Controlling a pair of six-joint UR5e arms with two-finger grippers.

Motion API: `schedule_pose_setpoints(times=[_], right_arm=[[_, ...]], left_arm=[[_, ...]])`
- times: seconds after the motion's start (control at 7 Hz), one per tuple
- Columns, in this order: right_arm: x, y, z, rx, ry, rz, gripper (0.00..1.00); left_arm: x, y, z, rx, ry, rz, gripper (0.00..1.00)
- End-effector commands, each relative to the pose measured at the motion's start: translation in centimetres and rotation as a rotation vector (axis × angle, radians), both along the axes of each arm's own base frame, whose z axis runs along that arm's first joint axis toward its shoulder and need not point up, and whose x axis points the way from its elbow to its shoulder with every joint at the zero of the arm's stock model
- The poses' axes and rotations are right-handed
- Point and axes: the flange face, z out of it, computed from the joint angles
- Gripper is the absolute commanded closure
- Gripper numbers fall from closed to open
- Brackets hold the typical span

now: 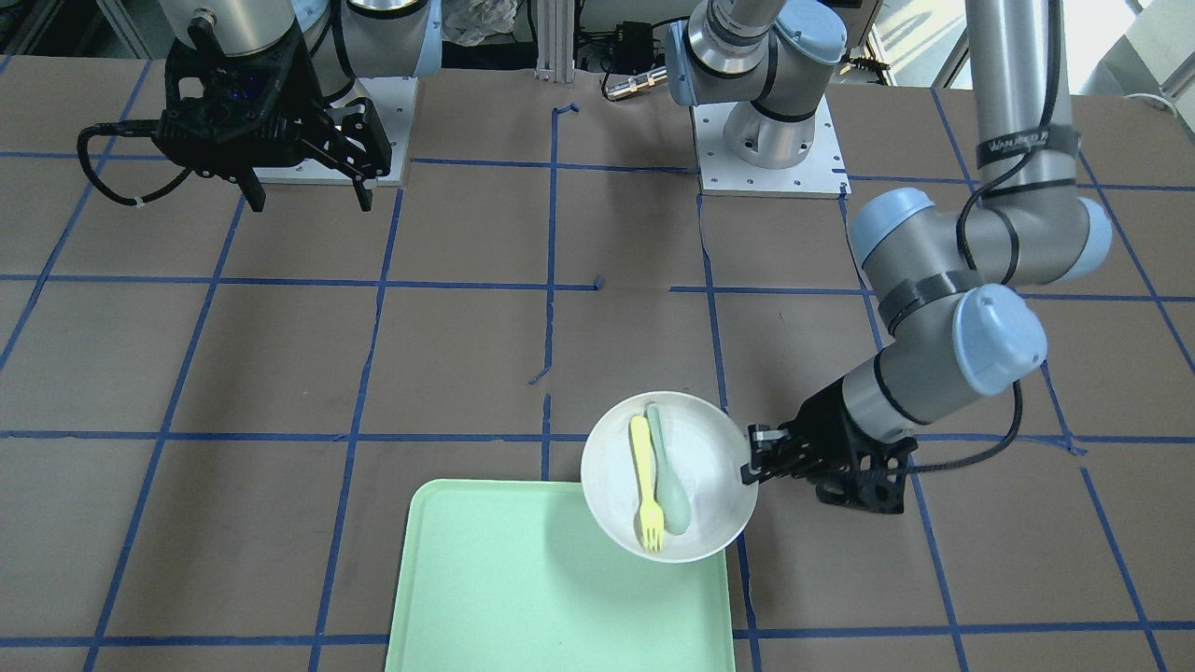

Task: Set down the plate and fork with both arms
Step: 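Carry the plate with the left gripper onto the mint-green tray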

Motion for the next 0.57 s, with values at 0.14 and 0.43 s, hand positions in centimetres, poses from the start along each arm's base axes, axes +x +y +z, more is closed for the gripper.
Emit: schedule_pose_setpoints(times=[0.14, 0.43], right_arm=[[0.0, 0.0, 0.0, -0.001, 0.0, 0.0, 0.0], [0.0, 0.0, -0.1, 0.002, -0.001, 0.0, 0.0]], left_arm=[[-8.3, -8.7, -5.3, 0.018, -0.045, -0.024, 1.0], [-9.6, -8.9, -7.3, 0.039, -0.041, -0.023, 1.0]])
